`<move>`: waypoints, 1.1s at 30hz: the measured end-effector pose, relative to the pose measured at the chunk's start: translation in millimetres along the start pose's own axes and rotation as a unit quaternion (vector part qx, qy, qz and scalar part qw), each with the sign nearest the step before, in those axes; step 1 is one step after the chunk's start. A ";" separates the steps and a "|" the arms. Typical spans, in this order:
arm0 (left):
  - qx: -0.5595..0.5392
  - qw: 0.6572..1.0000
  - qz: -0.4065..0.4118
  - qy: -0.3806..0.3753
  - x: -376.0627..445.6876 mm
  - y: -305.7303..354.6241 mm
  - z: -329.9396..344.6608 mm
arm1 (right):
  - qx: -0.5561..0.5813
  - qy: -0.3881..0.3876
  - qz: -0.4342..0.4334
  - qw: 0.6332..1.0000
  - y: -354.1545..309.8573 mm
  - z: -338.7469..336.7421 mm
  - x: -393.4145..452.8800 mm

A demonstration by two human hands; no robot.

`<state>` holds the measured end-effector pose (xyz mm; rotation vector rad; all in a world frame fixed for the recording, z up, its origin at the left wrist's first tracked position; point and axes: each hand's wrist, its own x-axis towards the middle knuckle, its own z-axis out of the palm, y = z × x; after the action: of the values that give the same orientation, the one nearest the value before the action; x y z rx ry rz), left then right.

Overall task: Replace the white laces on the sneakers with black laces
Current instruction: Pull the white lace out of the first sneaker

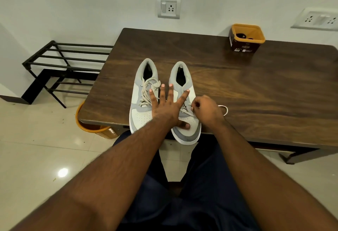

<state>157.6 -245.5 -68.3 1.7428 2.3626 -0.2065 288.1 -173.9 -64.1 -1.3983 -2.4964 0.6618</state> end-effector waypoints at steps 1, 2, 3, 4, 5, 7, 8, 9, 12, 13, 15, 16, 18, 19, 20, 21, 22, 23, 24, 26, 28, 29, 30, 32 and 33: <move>-0.001 1.000 -0.001 -0.002 -0.2 0.0 -0.4 | -0.019 -0.003 -0.004 1.000 -0.2 1.8 0.4; -0.002 1.000 -0.001 -0.004 -0.2 0.1 -0.8 | -0.050 -0.003 -0.015 0.999 -0.5 3.0 -0.4; -0.002 1.000 -0.001 -0.006 -0.5 -0.4 -0.9 | -0.089 -0.002 -0.033 0.996 -0.5 3.9 -2.3; -0.003 1.000 0.000 -0.006 -0.6 -0.8 -0.7 | -0.123 0.003 -0.048 0.991 1.4 3.7 -4.5; -0.003 1.000 0.001 -0.004 -0.7 -0.8 -0.4 | -0.146 0.012 -0.052 0.988 5.4 2.1 -6.5; -0.003 1.000 0.004 -0.001 -0.8 -0.7 0.2 | -0.165 0.036 -0.007 0.986 18.3 -4.5 -8.4; -0.001 1.000 0.004 0.000 -0.9 -0.8 0.5 | -0.168 0.049 0.028 0.984 25.6 -8.5 -9.1; 0.001 1.000 0.004 0.001 -0.9 -0.8 0.4 | -0.169 0.056 0.060 0.982 31.6 -12.1 -10.1; 0.000 1.000 0.004 -0.003 -0.4 -1.1 0.4 | -0.146 0.066 0.063 0.985 34.9 -13.5 -10.8; -0.003 1.000 0.004 -0.004 -0.2 -1.1 0.6 | -0.120 0.074 0.025 0.990 30.6 -11.9 -10.5; -0.005 1.000 0.002 -0.004 0.4 -1.3 0.8 | -0.088 0.064 -0.060 0.992 20.3 -6.4 -8.6; -0.003 1.000 0.001 -0.003 0.3 -1.0 0.8 | -0.093 0.050 -0.084 0.991 16.0 -3.8 -8.1; -0.001 1.000 0.000 -0.002 0.2 -0.2 1.2 | -0.125 0.035 -0.087 0.988 11.3 1.0 -7.9; 0.000 1.000 0.000 -0.002 0.1 0.1 1.4 | -0.142 0.034 -0.084 0.986 10.7 2.9 -8.3; 0.001 1.000 0.000 -0.003 0.0 -0.2 1.3 | -0.161 0.035 -0.087 0.982 10.8 4.4 -9.1; 0.000 1.000 0.000 -0.003 0.1 -0.6 1.3 | -0.183 0.036 -0.094 0.978 12.0 5.1 -10.0; -0.001 1.000 0.001 -0.003 0.7 -1.1 1.4 | -0.204 0.037 -0.093 0.974 15.1 4.2 -10.8; -0.003 1.000 0.001 -0.004 0.9 -1.1 1.5 | -0.220 0.039 -0.076 0.972 20.9 1.7 -10.8; -0.004 1.000 0.002 -0.005 0.8 -1.1 1.6 | -0.232 0.040 -0.042 0.971 28.8 -1.7 -10.4; -0.003 1.000 0.003 -0.007 0.0 -0.8 1.6 | -0.239 0.032 0.051 0.969 46.6 -9.6 -10.5; -0.007 1.000 0.003 -0.007 -0.2 -0.8 2.1 | -0.229 0.029 0.104 0.967 58.0 -14.3 -12.1; -0.009 1.000 0.003 -0.007 0.2 -1.1 2.5 | -0.210 0.039 0.098 0.972 58.6 -14.6 -12.3; -0.010 1.000 0.004 -0.008 0.5 -1.5 2.8 | -0.180 0.054 0.072 0.979 55.1 -14.2 -12.6; -0.014 1.000 0.004 -0.009 1.6 -1.6 3.2 | -0.118 0.060 -0.007 0.991 40.8 -12.7 -13.5; -0.015 1.000 0.004 -0.011 1.5 -1.8 3.3 | -0.100 0.052 -0.039 0.993 33.0 -10.6 -13.7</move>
<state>155.8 -245.5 -71.9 1.7276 2.3312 -0.1856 324.4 -167.6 -69.9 -1.3509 -2.5779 0.3215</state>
